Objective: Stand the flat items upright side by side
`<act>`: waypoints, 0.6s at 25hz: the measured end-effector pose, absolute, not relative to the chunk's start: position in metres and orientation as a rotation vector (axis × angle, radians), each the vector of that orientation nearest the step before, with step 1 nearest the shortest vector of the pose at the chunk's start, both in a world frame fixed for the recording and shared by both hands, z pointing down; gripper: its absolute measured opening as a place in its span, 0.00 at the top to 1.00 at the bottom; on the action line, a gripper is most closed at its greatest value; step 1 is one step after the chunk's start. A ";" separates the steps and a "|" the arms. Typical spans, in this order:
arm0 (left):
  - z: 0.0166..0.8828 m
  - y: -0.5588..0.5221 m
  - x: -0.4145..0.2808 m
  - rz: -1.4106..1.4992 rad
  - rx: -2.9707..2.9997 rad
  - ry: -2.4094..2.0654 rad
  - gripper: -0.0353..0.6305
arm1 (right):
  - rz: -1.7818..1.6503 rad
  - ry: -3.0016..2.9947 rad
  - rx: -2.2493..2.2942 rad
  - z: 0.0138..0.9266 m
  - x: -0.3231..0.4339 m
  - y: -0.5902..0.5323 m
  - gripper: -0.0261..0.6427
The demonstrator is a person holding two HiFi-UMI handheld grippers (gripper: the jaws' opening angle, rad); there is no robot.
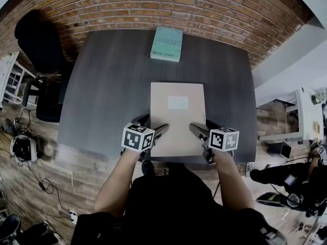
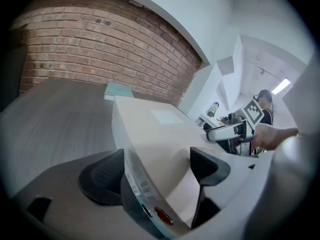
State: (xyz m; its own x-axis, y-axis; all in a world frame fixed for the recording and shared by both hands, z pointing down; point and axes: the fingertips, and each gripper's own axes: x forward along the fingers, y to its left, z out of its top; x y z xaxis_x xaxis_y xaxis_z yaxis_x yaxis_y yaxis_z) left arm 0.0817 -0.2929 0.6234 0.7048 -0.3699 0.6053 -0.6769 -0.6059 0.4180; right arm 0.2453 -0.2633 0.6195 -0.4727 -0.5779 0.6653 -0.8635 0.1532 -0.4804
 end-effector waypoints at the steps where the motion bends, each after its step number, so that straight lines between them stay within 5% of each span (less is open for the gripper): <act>1: 0.623 -0.294 0.080 0.609 2.260 -0.797 0.30 | 1.236 -2.110 1.376 0.621 0.248 -0.264 0.33; 6: 0.632 -0.299 0.078 0.635 2.201 -0.752 0.20 | 1.305 -2.116 1.295 0.629 0.257 -0.270 0.20; 15: 0.650 -0.298 0.085 0.557 2.031 -0.571 0.18 | 1.419 -2.098 1.090 0.657 0.246 -0.281 0.13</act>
